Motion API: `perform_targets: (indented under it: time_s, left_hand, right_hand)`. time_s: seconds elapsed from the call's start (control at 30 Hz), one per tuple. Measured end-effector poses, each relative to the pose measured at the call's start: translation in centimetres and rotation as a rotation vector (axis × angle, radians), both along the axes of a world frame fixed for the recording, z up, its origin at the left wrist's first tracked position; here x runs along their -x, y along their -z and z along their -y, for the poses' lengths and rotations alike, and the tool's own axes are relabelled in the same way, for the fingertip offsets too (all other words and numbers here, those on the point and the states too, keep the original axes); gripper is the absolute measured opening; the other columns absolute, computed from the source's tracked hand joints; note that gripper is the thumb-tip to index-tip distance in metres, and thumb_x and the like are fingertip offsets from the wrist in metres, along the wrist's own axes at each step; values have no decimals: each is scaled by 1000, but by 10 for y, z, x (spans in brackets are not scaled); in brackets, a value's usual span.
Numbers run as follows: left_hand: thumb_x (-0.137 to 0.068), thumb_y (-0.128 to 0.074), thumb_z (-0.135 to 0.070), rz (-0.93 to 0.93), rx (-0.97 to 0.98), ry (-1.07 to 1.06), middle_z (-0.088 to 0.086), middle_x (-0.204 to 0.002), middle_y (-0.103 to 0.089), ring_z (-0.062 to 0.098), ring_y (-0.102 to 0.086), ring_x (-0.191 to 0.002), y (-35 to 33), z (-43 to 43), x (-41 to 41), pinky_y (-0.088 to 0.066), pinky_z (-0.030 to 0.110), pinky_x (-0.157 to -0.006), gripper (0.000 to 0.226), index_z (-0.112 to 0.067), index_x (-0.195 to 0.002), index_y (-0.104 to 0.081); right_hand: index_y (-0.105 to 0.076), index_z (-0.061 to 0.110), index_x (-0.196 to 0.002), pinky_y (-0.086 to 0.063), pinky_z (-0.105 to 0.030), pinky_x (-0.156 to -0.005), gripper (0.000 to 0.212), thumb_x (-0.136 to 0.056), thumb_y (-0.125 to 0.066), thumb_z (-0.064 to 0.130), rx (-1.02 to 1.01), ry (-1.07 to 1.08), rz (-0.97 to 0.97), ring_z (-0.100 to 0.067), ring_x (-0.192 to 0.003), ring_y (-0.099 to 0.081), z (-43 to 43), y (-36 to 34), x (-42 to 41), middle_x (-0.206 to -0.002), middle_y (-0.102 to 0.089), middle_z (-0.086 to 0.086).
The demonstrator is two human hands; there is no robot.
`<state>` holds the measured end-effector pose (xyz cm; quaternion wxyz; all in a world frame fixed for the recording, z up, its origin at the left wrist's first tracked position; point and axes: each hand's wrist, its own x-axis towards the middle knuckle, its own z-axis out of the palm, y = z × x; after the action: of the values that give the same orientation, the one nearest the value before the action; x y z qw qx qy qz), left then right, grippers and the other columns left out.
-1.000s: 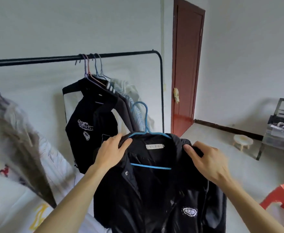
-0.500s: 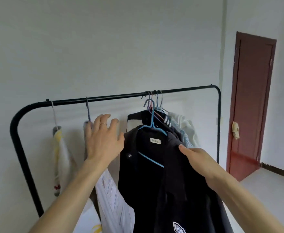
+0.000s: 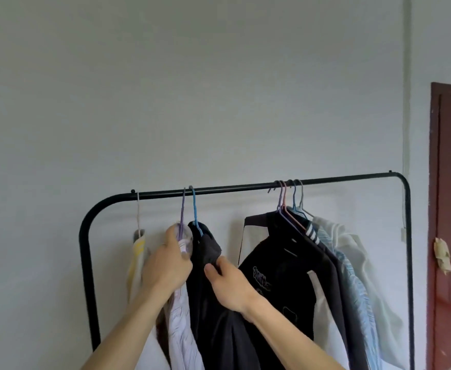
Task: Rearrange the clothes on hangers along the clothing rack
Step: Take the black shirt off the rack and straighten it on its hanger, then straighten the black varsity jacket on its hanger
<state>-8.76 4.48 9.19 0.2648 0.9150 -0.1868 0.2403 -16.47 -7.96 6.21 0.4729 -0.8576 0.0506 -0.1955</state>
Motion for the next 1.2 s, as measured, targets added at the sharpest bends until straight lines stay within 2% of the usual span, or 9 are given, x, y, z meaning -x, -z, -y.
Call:
perform_targets:
  time_s: [0.1, 0.23, 0.37, 0.5, 0.6, 0.7, 0.8, 0.97, 1.2]
  left_hand:
    - [-74, -49, -11, 88, -80, -70, 7, -83, -69, 31, -57, -110, 0, -13, -12, -34, 36, -106, 64, -18, -135, -32]
    - [-72, -51, 0, 142, -64, -83, 21, -126, -59, 39, -40, -132, 12, -23, -24, -40, 39, -104, 65, -4, -136, -42]
    - [-81, -57, -14, 274, -101, -119, 22, -133, -53, 41, -51, -120, 14, -23, -17, -49, 46, -86, 47, -7, -128, -55]
    - [-84, -57, -35, 439, -221, -54, 11, -139, -51, 33, -49, -122, -6, -10, -13, -47, 44, -87, 43, -19, -125, -59]
    - [-89, -50, -39, 429, -281, 66, 4, -149, -40, 24, -35, -136, -22, 12, -7, -37, 41, -100, 47, -26, -135, -51]
    - [-91, -45, -38, 462, -317, 162, 3, -154, -30, 21, -24, -140, -35, 40, -11, -27, 39, -108, 49, -27, -139, -45]
    - [-91, -43, -37, 481, -379, 187, 5, -159, -18, 23, -12, -145, -47, 67, -20, -16, 43, -116, 54, -29, -144, -35]
    - [-93, -40, -37, 459, -427, 126, 6, -162, 6, 27, 10, -148, -64, 99, -41, 2, 54, -118, 72, -28, -154, -2]
    - [-94, -35, -42, 425, -397, 27, 5, -161, -10, 25, -1, -148, -60, 108, -65, 4, 53, -117, 74, -17, -154, 0]
  right_hand:
    - [-45, 12, -91, -37, -30, -67, 29, -100, -42, 39, 5, -51, 4, -10, -68, -43, -22, 18, -13, -78, -52, 3]
    - [-48, 8, -104, -45, -35, -77, 34, -99, -43, 41, 49, -131, 23, -17, -80, -55, -37, 21, -19, -92, -63, -4]
    - [-40, 18, -82, -37, -27, -64, 36, -95, -51, 50, 78, -159, 12, -10, -63, -40, -28, 25, -8, -73, -47, 7]
    - [-55, 22, -90, -50, -25, -68, 45, -89, -47, 67, 151, -144, -67, -5, -63, -57, 8, 14, 14, -76, -63, 10]
    - [-55, 30, -89, -53, -33, -81, 33, -90, -47, 62, 362, 164, 64, -8, -81, -61, 62, -2, 24, -82, -63, 12]
    - [-55, 21, -112, -49, -40, -87, 34, -92, -51, 49, 590, 574, 172, -22, -106, -53, 120, -8, 38, -110, -60, 3]
    - [-48, 12, -126, -48, -41, -87, 44, -92, -50, 39, 739, 802, 20, -32, -115, -48, 158, -2, 51, -126, -55, -9]
    - [-48, 16, -120, -41, -33, -77, 32, -93, -43, 33, 844, 843, -140, -26, -114, -49, 174, 12, 55, -127, -52, -3]
    - [-47, 13, -119, -44, -39, -77, 39, -96, -38, 44, 759, 797, -306, -31, -104, -61, 185, 5, 42, -112, -65, -6]
